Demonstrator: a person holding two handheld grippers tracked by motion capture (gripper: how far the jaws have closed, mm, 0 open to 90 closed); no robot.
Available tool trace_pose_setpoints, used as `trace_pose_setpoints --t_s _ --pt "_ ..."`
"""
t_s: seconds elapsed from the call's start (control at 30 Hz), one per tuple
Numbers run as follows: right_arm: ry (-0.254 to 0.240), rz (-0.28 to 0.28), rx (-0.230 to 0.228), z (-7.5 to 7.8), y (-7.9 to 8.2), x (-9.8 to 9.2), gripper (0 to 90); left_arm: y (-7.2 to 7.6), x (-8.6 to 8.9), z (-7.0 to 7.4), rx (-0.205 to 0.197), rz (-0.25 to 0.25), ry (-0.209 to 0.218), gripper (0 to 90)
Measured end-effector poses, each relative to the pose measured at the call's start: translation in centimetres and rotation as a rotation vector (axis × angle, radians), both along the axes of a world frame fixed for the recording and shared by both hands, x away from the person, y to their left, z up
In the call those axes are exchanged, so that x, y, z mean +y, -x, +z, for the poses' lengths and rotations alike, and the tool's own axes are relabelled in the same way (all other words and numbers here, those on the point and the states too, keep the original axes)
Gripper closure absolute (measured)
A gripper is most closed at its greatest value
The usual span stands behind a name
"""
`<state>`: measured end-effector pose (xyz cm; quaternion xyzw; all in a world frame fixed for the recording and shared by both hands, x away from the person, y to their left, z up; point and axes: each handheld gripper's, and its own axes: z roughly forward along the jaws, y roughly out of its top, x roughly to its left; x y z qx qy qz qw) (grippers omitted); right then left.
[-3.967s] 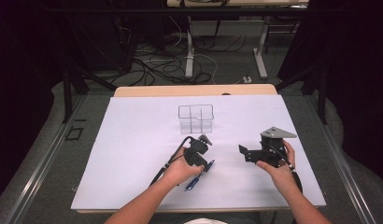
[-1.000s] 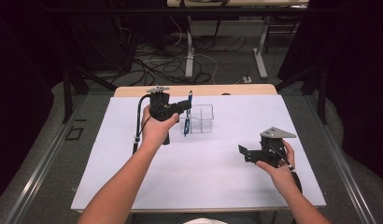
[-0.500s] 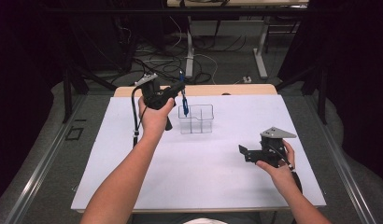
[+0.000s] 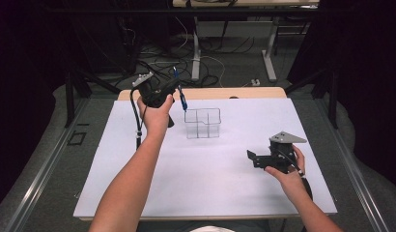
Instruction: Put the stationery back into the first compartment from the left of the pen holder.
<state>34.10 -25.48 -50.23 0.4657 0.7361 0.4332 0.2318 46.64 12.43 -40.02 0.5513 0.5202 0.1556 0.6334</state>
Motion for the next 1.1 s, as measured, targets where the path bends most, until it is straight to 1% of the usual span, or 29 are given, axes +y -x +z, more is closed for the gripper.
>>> trace_pose_setpoints --t_s 0.07,0.1,0.13,0.17,0.23,0.27,0.3,0.33,0.37,0.43,0.53,0.67,0.7,0.77,0.8,0.83,0.9,0.97,1.03,1.1 --pt "-0.009 -0.002 0.009 0.0 0.0 0.1 0.0 -0.3 0.2 -0.3 0.002 0.015 -0.005 79.5" --pt "-0.001 -0.001 0.003 -0.1 0.0 0.1 0.0 -0.5 0.2 -0.4 0.009 0.018 0.001 79.5" --pt "0.0 0.002 0.003 -0.1 0.0 0.1 0.0 -0.6 0.3 -0.5 0.01 0.02 -0.008 79.5" --pt "0.003 0.004 0.003 -0.1 -0.1 0.1 0.0 -0.8 0.3 -0.7 0.02 0.023 -0.002 79.5" --pt "0.002 0.003 0.004 -0.1 0.0 0.1 0.0 -1.1 0.2 -1.0 0.025 0.033 0.001 79.5" --pt "0.002 0.003 0.004 -0.1 0.0 0.1 0.0 -1.2 0.3 -1.1 0.032 0.028 -0.011 79.5" --pt "0.002 0.002 0.004 -0.1 -0.1 0.1 0.0 -1.3 0.2 -1.2 0.032 0.034 -0.011 79.5" --pt "0.004 -0.001 0.007 -0.1 0.0 0.1 0.0 -1.4 0.2 -1.3 0.038 0.031 -0.02 79.5" --pt "0.005 0.003 0.003 -0.1 -0.1 0.0 0.0 -1.5 0.1 -1.5 0.039 0.034 -0.015 79.5" --pt "-0.002 0.0 0.006 -0.1 0.0 0.0 0.0 -1.6 0.0 -1.7 0.043 0.029 -0.032 79.5" --pt "0.002 0.003 0.006 -0.1 0.0 0.0 0.0 -1.9 -0.3 -2.4 0.051 0.029 -0.041 79.5" --pt "0.003 0.002 0.006 -0.1 0.0 0.1 0.0 -2.2 -0.8 -3.2 0.078 0.027 -0.053 79.6" --pt "0.004 0.002 0.006 -0.1 0.0 0.1 0.0 -2.3 -1.0 -3.3 0.077 0.032 -0.057 79.5" --pt "0.003 0.003 0.008 -0.1 0.0 0.0 0.0 -2.5 -1.2 -3.5 0.085 0.023 -0.067 79.5" --pt "0.003 0.003 0.007 -0.1 0.0 0.0 0.0 -2.6 -1.4 -3.7 0.082 0.029 -0.06 79.5" --pt "0.003 0.004 0.007 -0.1 0.0 0.0 0.0 -2.6 -1.5 -3.8 0.087 0.026 -0.071 79.6" --pt "-0.001 0.004 0.007 -0.1 0.0 0.0 0.0 -2.8 -1.7 -4.0 0.092 0.026 -0.072 79.5" --pt "-0.001 0.002 0.006 -0.1 0.0 0.0 0.0 -3.0 -1.9 -4.3 0.091 0.033 -0.078 79.5" --pt "-0.006 0.003 0.008 -0.1 0.1 0.0 0.0 -3.2 -2.0 -4.6 0.103 0.028 -0.088 79.6" --pt "-0.005 0.003 0.005 -0.1 0.1 -0.1 0.0 -3.3 -2.2 -4.9 0.103 0.037 -0.093 79.5"
